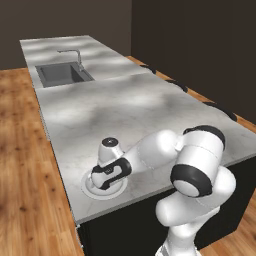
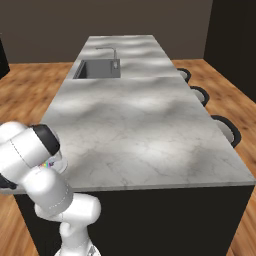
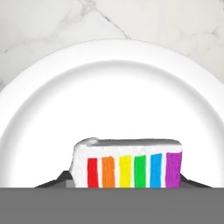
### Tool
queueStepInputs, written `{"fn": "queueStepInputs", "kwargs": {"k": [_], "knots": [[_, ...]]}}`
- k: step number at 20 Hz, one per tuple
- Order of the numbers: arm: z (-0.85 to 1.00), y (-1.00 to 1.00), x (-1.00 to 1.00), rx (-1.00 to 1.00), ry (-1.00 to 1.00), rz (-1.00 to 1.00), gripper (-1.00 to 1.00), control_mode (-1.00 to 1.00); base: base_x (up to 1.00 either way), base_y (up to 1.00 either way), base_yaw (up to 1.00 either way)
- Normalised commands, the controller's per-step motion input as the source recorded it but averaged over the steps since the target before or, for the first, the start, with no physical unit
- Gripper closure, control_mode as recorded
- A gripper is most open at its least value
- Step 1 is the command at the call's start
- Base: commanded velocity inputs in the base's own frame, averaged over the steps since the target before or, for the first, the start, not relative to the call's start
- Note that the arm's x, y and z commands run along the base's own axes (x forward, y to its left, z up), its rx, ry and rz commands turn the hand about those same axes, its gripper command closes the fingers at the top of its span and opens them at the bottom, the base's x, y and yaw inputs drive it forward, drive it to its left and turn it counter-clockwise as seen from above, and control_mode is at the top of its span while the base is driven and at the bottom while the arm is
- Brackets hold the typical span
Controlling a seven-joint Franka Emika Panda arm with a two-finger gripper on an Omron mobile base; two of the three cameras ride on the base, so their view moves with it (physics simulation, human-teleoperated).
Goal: Take the baked cake out of the oven and place it on the plate for cooling. Then close the oven door.
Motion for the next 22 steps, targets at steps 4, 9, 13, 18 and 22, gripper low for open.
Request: {"fn": "queueStepInputs", "kwargs": {"k": [4,9,13,18,22], "knots": [[-0.12,0.12,0.04,0.00,0.00,0.02,1.00,-1.00,0.00,0.00,0.00],[-0.04,0.05,0.07,0.00,0.00,0.02,1.00,-1.00,0.00,0.00,0.00],[-0.03,0.01,0.00,0.00,0.00,0.01,-1.00,-1.00,0.00,0.00,0.00],[0.02,-0.02,-0.01,0.00,0.00,0.00,-1.00,-1.00,0.00,0.00,0.00],[0.12,-0.06,-0.03,0.00,0.00,0.00,-1.00,-1.00,0.00,0.00,0.00]]}}
